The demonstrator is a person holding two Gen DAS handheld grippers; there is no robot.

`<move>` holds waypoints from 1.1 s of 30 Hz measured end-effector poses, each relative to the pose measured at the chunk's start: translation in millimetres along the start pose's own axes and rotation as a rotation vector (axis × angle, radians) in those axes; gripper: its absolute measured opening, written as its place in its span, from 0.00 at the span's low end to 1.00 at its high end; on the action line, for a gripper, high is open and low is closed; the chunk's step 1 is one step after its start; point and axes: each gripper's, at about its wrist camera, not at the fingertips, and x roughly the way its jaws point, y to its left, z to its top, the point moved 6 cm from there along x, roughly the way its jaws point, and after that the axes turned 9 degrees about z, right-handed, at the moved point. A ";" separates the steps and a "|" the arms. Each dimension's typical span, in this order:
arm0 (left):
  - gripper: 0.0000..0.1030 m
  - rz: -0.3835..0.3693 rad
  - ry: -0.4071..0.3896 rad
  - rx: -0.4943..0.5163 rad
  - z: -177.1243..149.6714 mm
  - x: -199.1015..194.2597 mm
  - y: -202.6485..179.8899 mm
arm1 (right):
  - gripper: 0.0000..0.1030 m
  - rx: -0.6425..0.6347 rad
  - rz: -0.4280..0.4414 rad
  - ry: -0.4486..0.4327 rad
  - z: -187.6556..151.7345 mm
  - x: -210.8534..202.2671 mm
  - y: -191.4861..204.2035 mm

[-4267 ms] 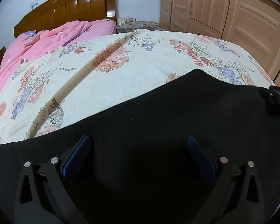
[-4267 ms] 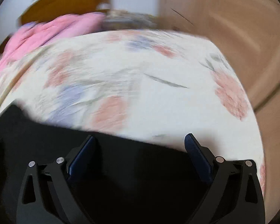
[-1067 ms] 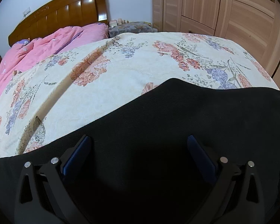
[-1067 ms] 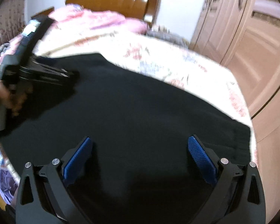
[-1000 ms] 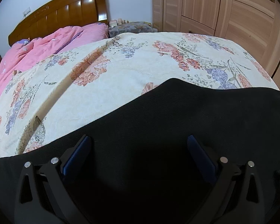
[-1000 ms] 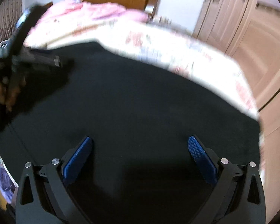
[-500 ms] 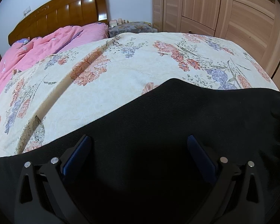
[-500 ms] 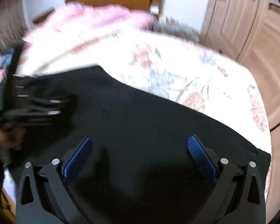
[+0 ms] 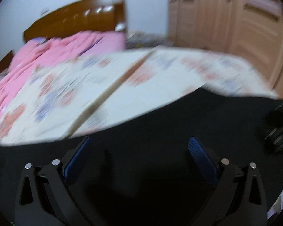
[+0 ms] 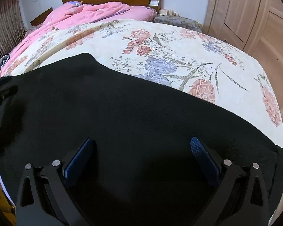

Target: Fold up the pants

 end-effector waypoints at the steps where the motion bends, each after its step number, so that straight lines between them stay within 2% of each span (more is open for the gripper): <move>1: 0.98 0.055 0.033 -0.012 -12.2 9.8 20.1 | 0.96 0.001 -0.001 -0.001 0.8 0.4 -1.4; 2: 0.98 0.083 0.065 -0.029 -21.7 17.6 34.5 | 0.96 0.002 0.000 -0.001 0.8 0.5 -2.0; 3: 0.99 0.034 0.095 -0.097 -33.7 26.0 55.0 | 0.96 0.003 0.002 -0.002 0.7 0.2 -2.2; 4: 0.98 -0.058 0.082 -0.183 -36.5 24.3 69.7 | 0.96 0.002 0.002 -0.002 0.2 -0.1 -1.9; 5: 0.99 -0.069 0.060 -0.256 -37.9 18.9 88.5 | 0.96 0.002 0.003 -0.002 0.1 -0.4 -2.1; 7: 0.98 0.050 0.074 -0.276 -44.4 22.8 108.4 | 0.96 0.029 -0.015 -0.004 0.6 -2.9 -2.5; 8: 0.98 0.038 0.077 -0.310 -47.7 26.0 114.1 | 0.96 0.061 -0.079 -0.008 0.6 -7.7 -2.4; 9: 0.98 0.034 0.065 -0.324 -45.9 24.3 115.0 | 0.96 0.104 -0.087 -0.013 0.7 -13.3 7.5; 10: 0.98 0.040 0.068 -0.324 -45.7 24.7 114.2 | 0.96 0.104 -0.024 -0.025 2.2 -15.5 22.3; 11: 0.98 0.078 0.083 -0.291 -45.0 27.7 109.5 | 0.96 0.075 0.050 -0.040 3.8 -17.9 45.6; 12: 0.99 0.110 0.099 -0.261 -44.6 31.2 106.9 | 0.96 0.030 0.084 -0.041 4.0 -18.5 69.0; 14: 0.99 0.144 0.102 -0.234 -42.1 32.6 101.9 | 0.96 -0.117 0.104 -0.009 -2.5 -12.4 126.3; 16: 0.99 0.119 0.103 -0.258 -45.2 30.4 109.1 | 0.96 -0.257 0.128 0.040 -18.3 0.4 172.4; 17: 0.99 0.103 0.097 -0.273 -46.1 29.4 111.0 | 0.96 -0.309 0.097 0.073 -30.0 9.4 185.2; 19: 0.99 0.107 0.095 -0.271 -46.9 28.6 111.6 | 0.96 -0.303 0.079 0.016 -39.8 3.0 185.1; 21: 0.99 0.114 0.094 -0.266 -45.9 29.1 110.6 | 0.96 -0.267 0.125 0.017 -51.9 -5.6 174.7; 23: 0.99 0.108 0.086 -0.274 -45.2 28.1 111.3 | 0.96 -0.247 0.123 0.005 -61.0 -22.4 158.8; 24: 0.98 0.117 0.077 -0.281 -44.7 23.4 110.9 | 0.96 -0.238 0.125 0.005 -64.1 -30.6 153.3; 25: 0.97 0.144 0.059 -0.294 -46.4 12.3 111.0 | 0.96 -0.240 0.111 -0.026 -67.4 -45.3 148.7; 26: 0.97 0.142 0.029 -0.308 -48.0 -0.8 108.9 | 0.96 -0.242 0.111 -0.064 -70.3 -57.5 144.9; 28: 0.98 0.008 -0.083 -0.324 -54.2 -45.9 84.7 | 0.96 -0.211 0.103 -0.086 -78.0 -67.5 132.2; 29: 0.98 -0.040 -0.113 -0.306 -59.2 -62.7 69.2 | 0.96 -0.188 0.080 -0.079 -82.8 -66.5 122.5; 31: 0.98 -0.087 -0.127 -0.191 -76.8 -87.3 21.1 | 0.96 -0.148 0.050 -0.054 -94.1 -59.5 105.3; 32: 0.98 -0.101 -0.120 -0.132 -84.2 -90.5 3.5 | 0.96 -0.134 0.073 -0.052 -98.6 -57.3 101.4; 33: 0.98 -0.097 -0.106 -0.042 -96.7 -90.7 -20.5 | 0.96 -0.134 0.095 -0.090 -102.6 -62.0 99.0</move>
